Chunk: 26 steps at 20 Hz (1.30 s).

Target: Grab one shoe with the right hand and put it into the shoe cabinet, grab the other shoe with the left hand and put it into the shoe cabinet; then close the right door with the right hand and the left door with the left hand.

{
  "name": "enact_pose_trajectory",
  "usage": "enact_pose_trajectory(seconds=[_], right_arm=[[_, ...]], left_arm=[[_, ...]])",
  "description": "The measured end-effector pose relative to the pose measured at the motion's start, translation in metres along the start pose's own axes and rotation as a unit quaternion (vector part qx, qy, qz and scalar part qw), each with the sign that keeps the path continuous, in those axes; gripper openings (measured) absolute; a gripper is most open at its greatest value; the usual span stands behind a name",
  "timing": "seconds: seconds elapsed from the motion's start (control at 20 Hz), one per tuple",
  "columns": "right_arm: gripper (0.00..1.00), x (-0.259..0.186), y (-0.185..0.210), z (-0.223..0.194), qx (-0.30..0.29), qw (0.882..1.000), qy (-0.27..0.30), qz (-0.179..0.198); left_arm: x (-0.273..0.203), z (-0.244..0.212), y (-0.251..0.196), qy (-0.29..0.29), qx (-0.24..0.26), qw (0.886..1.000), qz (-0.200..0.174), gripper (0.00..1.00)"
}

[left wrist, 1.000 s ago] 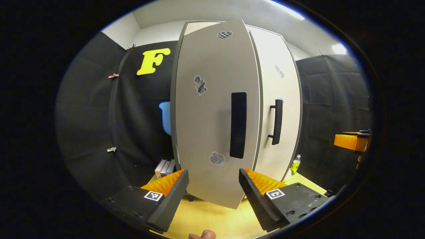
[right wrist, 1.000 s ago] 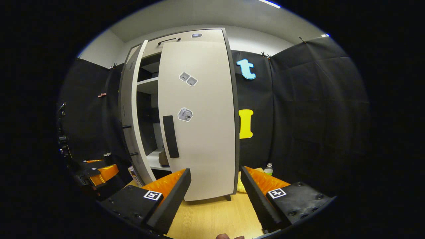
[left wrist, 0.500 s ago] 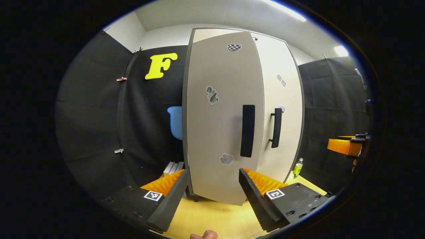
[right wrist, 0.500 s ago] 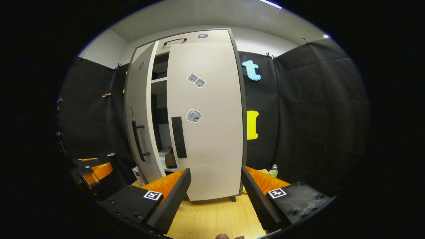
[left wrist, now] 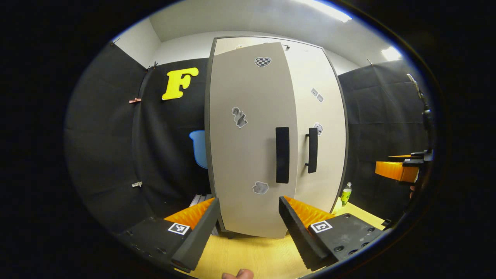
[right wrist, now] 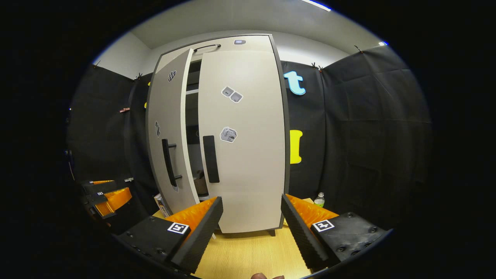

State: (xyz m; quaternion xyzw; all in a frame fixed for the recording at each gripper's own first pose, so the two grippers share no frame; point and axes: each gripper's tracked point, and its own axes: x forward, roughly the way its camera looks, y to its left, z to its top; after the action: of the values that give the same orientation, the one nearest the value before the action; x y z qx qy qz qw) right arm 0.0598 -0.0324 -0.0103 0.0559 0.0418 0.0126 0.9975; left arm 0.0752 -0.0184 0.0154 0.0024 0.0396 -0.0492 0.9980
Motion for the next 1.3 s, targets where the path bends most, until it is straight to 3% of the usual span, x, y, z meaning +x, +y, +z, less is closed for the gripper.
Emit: enact_pose_trajectory(seconds=[0.95,1.15,1.3], right_arm=[[0.99,0.001,-0.004,0.002,0.003,1.0,-0.003,-0.017],[1.0,0.0,-0.004,0.004,0.005,1.0,-0.007,-0.012],[0.99,0.001,-0.003,0.006,0.01,1.0,-0.008,-0.007]], left_arm=[[0.017,0.012,-0.012,-0.019,0.027,0.999,-0.011,0.96],[0.011,0.013,-0.01,-0.018,0.023,1.0,-0.003,0.99],[0.007,0.013,-0.007,-0.018,0.023,1.0,0.008,0.96]])
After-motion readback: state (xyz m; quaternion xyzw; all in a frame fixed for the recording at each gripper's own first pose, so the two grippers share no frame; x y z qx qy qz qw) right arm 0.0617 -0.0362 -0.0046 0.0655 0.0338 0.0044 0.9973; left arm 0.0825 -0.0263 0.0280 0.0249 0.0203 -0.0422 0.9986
